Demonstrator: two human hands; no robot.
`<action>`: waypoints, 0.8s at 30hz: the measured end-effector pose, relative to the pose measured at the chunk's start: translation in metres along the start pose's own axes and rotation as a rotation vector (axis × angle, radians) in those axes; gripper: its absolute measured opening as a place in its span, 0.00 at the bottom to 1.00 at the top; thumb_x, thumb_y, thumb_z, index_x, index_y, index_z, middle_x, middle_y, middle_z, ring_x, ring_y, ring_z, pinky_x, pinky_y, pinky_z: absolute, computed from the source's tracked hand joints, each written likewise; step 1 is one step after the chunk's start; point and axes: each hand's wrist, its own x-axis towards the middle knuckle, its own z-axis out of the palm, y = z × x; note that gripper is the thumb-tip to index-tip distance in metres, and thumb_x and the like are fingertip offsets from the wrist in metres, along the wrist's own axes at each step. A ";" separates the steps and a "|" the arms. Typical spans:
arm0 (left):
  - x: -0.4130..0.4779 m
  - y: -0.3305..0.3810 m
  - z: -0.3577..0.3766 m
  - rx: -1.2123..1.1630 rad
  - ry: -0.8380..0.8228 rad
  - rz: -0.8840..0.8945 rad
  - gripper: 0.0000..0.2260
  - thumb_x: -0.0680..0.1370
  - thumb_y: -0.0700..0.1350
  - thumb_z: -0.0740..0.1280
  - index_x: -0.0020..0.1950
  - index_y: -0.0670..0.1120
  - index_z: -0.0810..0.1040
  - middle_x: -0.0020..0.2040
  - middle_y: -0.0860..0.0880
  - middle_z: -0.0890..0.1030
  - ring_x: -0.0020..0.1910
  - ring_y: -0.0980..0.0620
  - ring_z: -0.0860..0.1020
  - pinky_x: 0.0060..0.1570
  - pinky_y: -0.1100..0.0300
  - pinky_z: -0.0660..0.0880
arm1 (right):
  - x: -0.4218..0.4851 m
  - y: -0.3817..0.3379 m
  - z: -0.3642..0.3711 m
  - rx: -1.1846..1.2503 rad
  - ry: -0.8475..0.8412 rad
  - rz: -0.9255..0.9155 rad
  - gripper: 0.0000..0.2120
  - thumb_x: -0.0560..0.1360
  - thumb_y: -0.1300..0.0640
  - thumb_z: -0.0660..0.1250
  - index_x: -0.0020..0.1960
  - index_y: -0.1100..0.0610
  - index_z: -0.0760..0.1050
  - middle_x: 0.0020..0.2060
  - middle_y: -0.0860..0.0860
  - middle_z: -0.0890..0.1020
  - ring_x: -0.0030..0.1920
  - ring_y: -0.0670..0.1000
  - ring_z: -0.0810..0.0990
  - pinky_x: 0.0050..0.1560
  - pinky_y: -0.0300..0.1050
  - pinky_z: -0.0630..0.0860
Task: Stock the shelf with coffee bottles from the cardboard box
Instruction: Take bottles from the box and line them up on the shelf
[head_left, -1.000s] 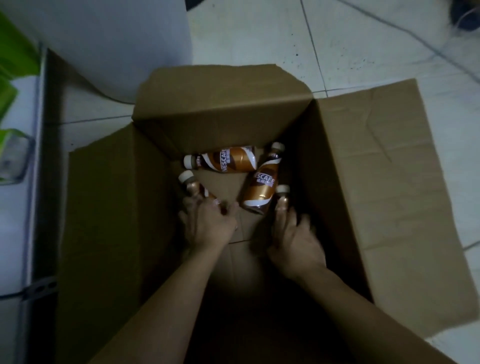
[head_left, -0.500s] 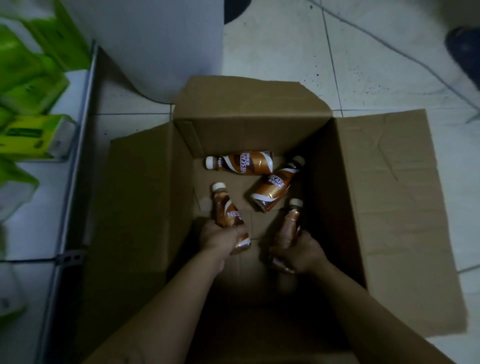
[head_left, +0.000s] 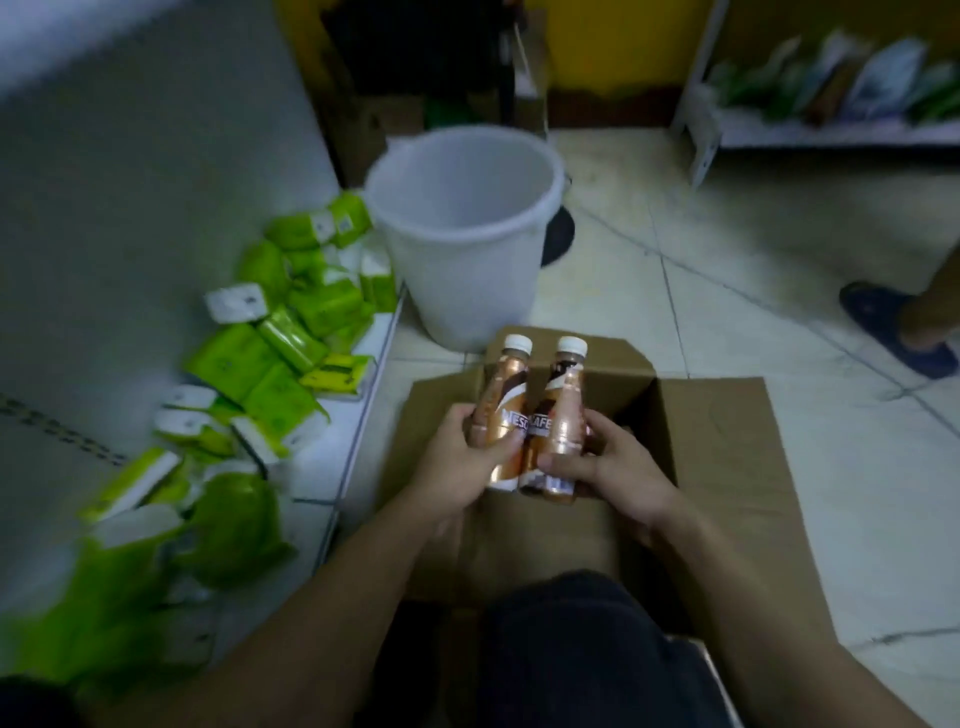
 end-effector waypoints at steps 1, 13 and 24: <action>-0.014 0.019 -0.009 -0.011 0.022 0.049 0.20 0.72 0.43 0.74 0.61 0.48 0.72 0.52 0.48 0.82 0.50 0.50 0.82 0.54 0.49 0.79 | -0.012 -0.020 0.008 -0.035 0.011 -0.064 0.28 0.67 0.66 0.76 0.63 0.52 0.73 0.53 0.52 0.84 0.46 0.48 0.85 0.39 0.38 0.80; -0.232 0.194 -0.194 0.222 0.321 0.592 0.36 0.63 0.40 0.81 0.67 0.49 0.71 0.52 0.52 0.80 0.48 0.54 0.80 0.50 0.57 0.78 | -0.148 -0.240 0.160 -0.268 -0.159 -0.678 0.30 0.63 0.66 0.78 0.61 0.51 0.74 0.51 0.52 0.83 0.50 0.52 0.84 0.53 0.52 0.81; -0.382 0.153 -0.363 0.451 0.909 0.483 0.39 0.59 0.50 0.82 0.64 0.52 0.65 0.54 0.54 0.76 0.50 0.52 0.79 0.50 0.53 0.79 | -0.192 -0.273 0.394 -0.363 -0.494 -0.833 0.34 0.58 0.66 0.80 0.60 0.51 0.72 0.49 0.50 0.82 0.48 0.52 0.83 0.51 0.54 0.81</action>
